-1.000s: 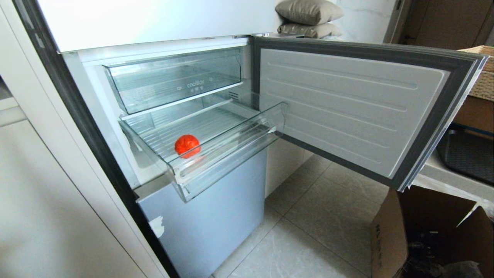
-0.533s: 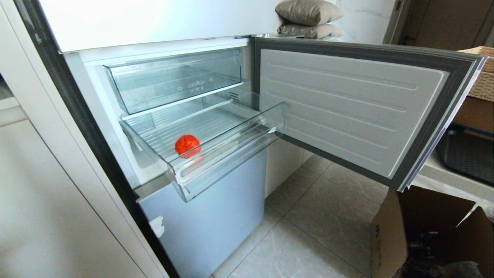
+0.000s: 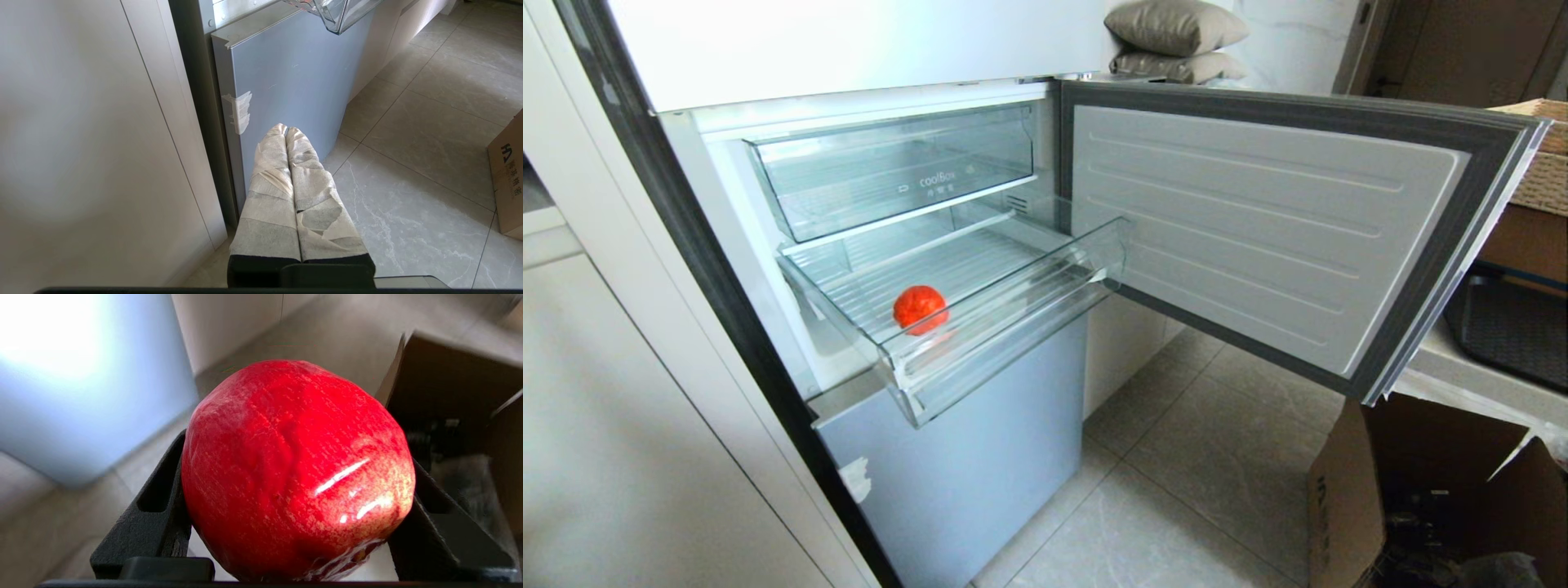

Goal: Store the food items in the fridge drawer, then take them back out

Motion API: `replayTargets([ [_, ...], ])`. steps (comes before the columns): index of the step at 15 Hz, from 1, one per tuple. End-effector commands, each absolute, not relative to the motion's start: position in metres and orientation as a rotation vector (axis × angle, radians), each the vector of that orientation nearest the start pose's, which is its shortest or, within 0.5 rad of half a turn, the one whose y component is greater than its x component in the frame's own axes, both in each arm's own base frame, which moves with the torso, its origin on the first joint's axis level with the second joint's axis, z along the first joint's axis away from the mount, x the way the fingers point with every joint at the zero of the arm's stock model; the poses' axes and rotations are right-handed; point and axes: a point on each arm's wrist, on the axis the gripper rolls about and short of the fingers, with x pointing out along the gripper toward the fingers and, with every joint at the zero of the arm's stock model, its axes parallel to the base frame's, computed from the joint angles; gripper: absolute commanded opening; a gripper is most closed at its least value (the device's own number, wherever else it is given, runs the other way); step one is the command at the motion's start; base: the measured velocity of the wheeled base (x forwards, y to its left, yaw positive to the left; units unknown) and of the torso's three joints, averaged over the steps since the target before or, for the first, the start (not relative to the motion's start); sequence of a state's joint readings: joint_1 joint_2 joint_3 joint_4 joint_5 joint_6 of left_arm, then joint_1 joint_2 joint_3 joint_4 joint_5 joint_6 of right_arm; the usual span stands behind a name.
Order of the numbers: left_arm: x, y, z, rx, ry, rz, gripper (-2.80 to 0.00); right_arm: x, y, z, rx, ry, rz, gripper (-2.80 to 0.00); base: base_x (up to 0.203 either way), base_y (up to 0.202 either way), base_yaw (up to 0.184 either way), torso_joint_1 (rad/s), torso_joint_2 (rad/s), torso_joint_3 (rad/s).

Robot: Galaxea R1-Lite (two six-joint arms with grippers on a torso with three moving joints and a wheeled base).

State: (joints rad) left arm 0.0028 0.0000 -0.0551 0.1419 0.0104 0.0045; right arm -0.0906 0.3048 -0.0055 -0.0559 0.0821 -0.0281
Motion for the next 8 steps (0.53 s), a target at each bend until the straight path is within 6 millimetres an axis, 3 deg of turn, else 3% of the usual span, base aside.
replayTargets([
  [1,-0.028,0.0,0.076,0.005,0.089,0.014,-2.8,0.0,0.002,0.084,-0.03,0.219,-0.005,-2.8,0.0,0.0,0.0,0.0,0.0,0.0],
  [5,-0.028,0.0,0.076,0.005,0.089,0.014,-2.8,-0.005,0.001,0.079,-0.199,0.233,0.084,-2.8,0.0,0.0,0.0,0.0,0.0,0.0],
  [8,-0.027,0.0,0.076,0.005,0.088,0.014,-2.8,-0.021,0.001,0.076,-0.166,0.034,0.057,-2.8,0.0,0.0,0.0,0.0,0.0,0.0],
])
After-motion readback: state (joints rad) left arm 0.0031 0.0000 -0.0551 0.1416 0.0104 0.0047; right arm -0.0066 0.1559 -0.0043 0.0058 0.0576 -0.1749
